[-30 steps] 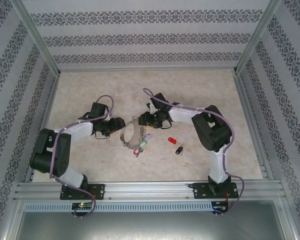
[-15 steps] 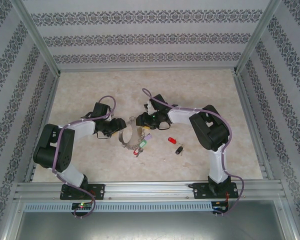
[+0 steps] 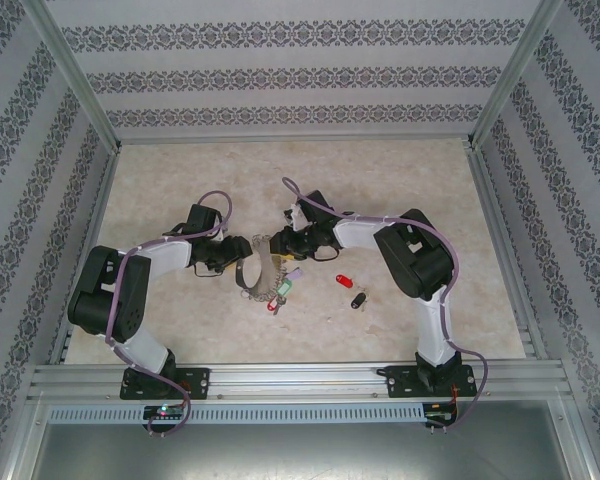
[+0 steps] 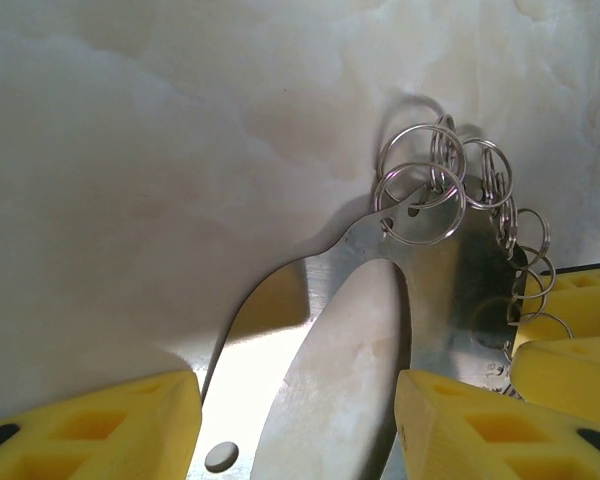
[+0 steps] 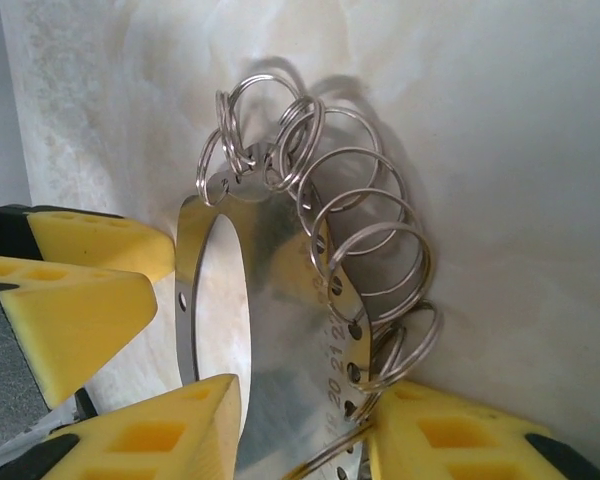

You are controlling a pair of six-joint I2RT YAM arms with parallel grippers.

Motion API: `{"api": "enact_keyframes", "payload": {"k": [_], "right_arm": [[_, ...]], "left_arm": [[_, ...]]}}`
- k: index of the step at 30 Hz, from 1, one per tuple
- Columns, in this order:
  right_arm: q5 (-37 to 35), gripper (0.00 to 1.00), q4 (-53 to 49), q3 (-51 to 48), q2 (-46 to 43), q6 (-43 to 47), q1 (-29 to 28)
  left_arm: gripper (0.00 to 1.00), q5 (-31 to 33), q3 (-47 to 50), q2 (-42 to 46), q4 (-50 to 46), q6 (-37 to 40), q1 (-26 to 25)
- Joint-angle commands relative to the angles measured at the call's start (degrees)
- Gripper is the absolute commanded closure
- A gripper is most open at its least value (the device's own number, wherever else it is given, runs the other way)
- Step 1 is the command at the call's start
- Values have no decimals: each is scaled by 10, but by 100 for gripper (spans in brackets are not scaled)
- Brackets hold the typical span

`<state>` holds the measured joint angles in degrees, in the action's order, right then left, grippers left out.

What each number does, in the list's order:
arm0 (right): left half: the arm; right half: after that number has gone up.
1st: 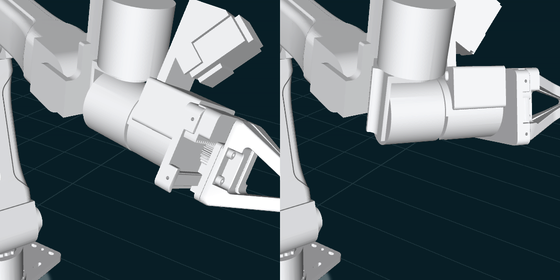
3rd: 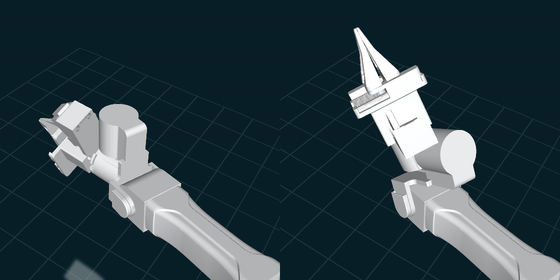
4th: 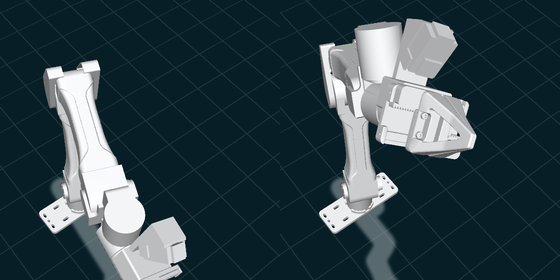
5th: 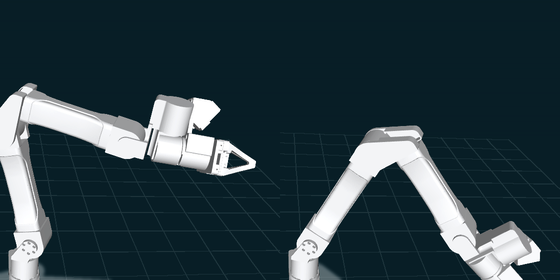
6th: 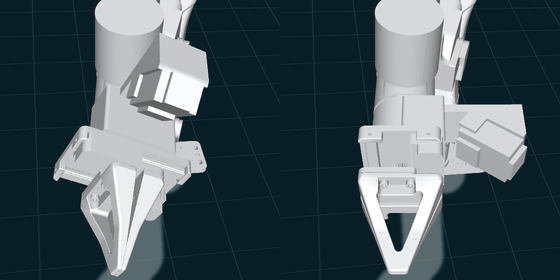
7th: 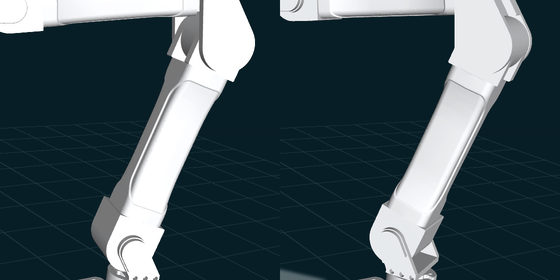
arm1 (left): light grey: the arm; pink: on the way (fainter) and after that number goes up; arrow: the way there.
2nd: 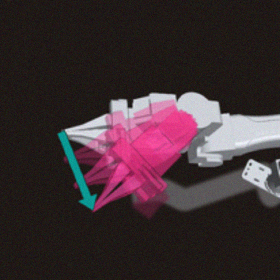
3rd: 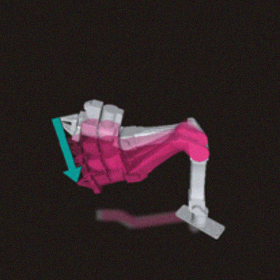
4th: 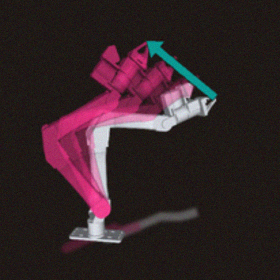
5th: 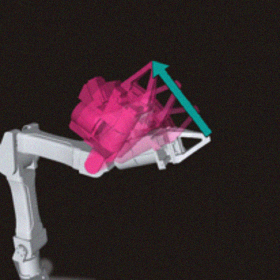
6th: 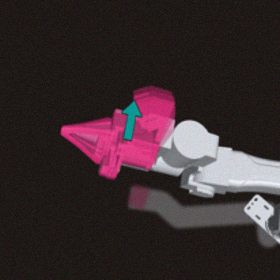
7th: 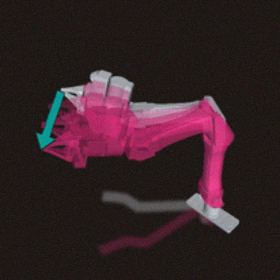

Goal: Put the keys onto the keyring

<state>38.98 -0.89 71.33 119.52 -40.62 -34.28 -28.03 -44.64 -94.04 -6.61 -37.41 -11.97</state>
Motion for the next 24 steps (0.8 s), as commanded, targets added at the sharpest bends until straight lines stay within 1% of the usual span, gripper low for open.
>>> {"api": "enact_keyframes", "payload": {"k": [1,3,4,5,7,10,11,13,14,18,21,24], "right_arm": [[37,65,37,-10,9,-3,-5],[35,65,45,-13,5,-6,-5],[32,70,46,-14,2,-6,-4],[28,73,47,-16,0,-8,-2],[27,76,55,-22,-7,-11,3],[29,87,63,-32,-21,-16,10],[30,89,70,-37,-27,-19,12],[34,90,85,-49,-40,-30,16],[37,93,101,-58,-50,-40,19],[48,95,244,-125,-99,-128,39],[41,97,301,-152,-138,-167,50],[30,97,314,-161,-183,-175,51]], "left_arm": [[44,-14,-6,-33,58,0,-26],[44,-12,-6,-28,57,0,-26],[44,-7,-7,-24,54,0,-27],[44,-2,-7,-20,51,0,-27],[43,8,-5,-4,48,1,-27],[42,27,-1,22,38,2,-27],[41,35,0,32,35,2,-26],[37,55,3,53,24,-2,-27],[35,67,4,66,18,-4,-27],[22,95,9,131,1,-12,-26],[15,87,2,176,-5,-15,-22],[11,54,-14,207,-1,-17,-16]]}}
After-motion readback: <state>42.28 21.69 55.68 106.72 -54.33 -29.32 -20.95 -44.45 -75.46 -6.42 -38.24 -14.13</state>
